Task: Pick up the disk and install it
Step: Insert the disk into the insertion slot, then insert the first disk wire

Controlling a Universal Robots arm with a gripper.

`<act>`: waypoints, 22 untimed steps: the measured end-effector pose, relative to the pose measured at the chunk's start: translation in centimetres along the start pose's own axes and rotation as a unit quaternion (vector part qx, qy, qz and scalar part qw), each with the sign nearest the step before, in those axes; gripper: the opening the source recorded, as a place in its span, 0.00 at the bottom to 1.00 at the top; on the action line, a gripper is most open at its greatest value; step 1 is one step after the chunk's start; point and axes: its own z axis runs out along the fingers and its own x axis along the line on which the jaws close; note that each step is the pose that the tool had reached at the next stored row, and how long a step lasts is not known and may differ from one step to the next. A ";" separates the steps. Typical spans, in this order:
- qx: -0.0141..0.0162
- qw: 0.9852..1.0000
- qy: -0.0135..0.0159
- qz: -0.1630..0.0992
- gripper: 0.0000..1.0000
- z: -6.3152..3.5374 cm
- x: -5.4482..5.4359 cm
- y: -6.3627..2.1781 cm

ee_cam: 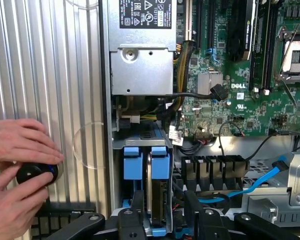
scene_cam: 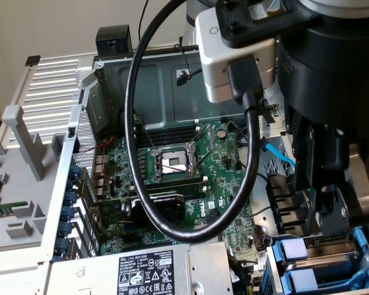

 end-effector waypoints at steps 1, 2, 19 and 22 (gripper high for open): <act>0.000 1.000 0.000 0.000 0.45 0.00 0.0 0.00; 0.000 1.000 0.000 0.000 0.45 0.00 0.0 0.00; -0.012 1.000 0.000 0.001 0.45 0.17 0.0 -1.03; -0.023 1.000 0.001 0.001 0.45 0.23 0.0 -1.41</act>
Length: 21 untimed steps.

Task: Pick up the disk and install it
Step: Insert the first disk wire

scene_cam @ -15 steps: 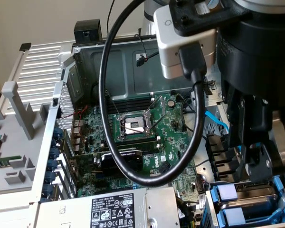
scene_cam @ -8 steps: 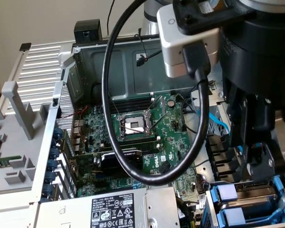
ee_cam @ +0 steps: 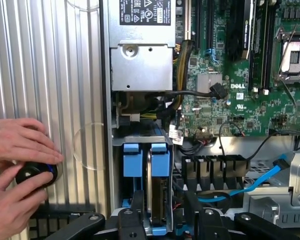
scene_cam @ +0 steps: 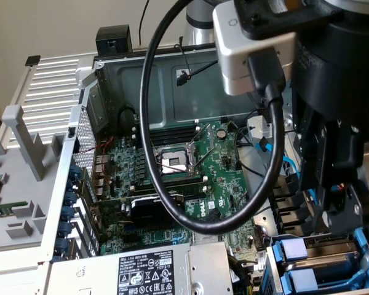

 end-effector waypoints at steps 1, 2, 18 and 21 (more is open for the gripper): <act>-0.002 1.000 0.000 0.000 0.45 0.02 0.0 -0.17; -0.003 1.000 0.000 0.000 0.45 0.03 0.0 -0.28; -0.013 1.000 0.000 0.001 0.45 0.37 -0.3 -3.02; -0.014 1.000 0.000 0.001 0.45 0.43 -0.3 -3.50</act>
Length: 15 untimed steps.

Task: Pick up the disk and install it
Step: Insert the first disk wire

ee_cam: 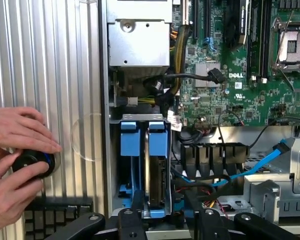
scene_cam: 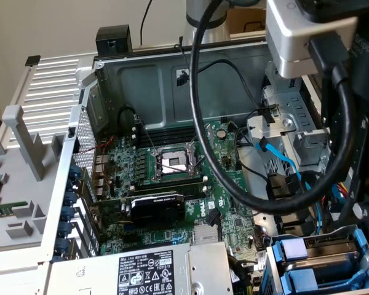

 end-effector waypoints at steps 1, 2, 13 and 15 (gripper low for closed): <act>0.000 1.000 0.000 0.000 0.45 0.01 0.0 -0.12; -0.001 1.000 0.000 0.000 0.45 0.01 -0.1 -0.22; -0.013 1.000 0.001 0.005 0.45 0.12 -0.7 -0.55; -0.013 1.000 0.002 0.007 0.45 0.14 -0.7 -0.69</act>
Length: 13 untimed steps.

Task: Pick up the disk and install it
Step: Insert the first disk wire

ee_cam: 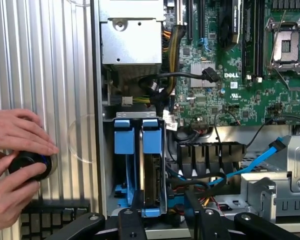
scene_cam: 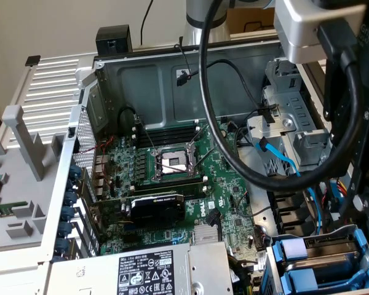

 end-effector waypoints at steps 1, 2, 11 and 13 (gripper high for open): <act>0.000 1.000 0.000 0.002 0.45 0.01 0.0 -0.08; 0.000 1.000 0.001 0.003 0.45 0.02 0.0 -0.14; -0.002 1.000 0.002 0.012 0.45 0.10 -0.2 -0.57; -0.002 1.000 0.002 0.012 0.45 0.12 -0.2 -0.75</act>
